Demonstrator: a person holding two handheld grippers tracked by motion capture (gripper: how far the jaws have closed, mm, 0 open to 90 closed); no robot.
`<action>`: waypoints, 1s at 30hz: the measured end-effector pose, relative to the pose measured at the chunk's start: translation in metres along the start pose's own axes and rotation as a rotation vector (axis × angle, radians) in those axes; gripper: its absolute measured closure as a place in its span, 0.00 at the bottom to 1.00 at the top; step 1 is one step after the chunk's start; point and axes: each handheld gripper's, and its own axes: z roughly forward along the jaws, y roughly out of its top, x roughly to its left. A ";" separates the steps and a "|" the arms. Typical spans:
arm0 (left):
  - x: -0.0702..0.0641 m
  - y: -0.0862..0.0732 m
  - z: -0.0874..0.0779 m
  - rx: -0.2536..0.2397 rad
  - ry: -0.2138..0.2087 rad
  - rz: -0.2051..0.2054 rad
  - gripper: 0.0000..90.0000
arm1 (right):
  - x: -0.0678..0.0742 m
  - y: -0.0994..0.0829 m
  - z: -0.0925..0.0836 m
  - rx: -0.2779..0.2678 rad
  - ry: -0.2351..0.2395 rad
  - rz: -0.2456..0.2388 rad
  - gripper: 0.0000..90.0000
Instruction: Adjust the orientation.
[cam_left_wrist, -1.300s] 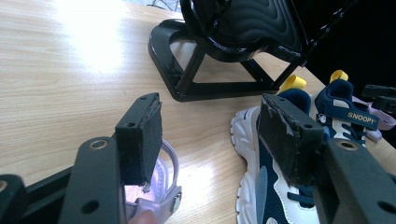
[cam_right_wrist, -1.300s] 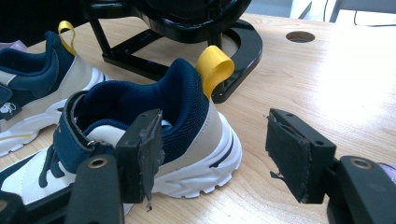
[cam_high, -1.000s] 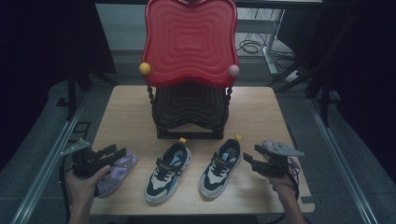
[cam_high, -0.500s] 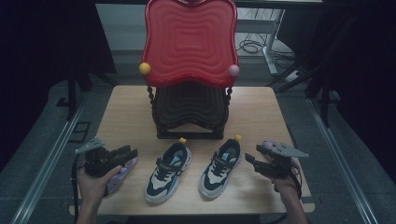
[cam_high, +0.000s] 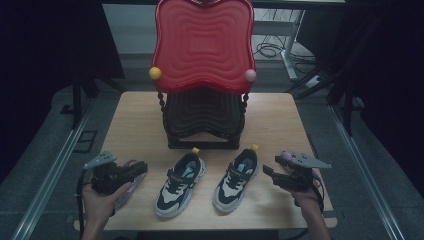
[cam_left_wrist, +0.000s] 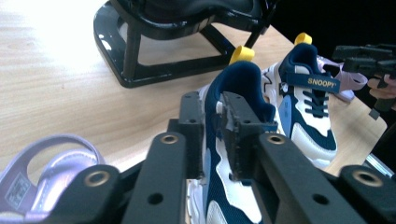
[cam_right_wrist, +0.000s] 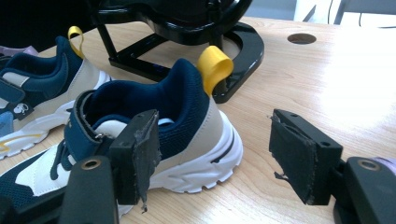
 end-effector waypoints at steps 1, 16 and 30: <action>-0.001 -0.001 -0.001 0.002 0.004 -0.002 0.90 | -0.001 0.000 -0.001 -0.001 -0.001 0.010 0.37; 0.005 -0.038 -0.022 0.000 0.062 -0.087 0.97 | 0.001 -0.002 -0.001 0.003 -0.006 0.016 0.37; 0.017 -0.072 -0.025 0.094 0.124 -0.110 1.00 | 0.004 -0.006 0.006 0.033 -0.009 0.009 0.37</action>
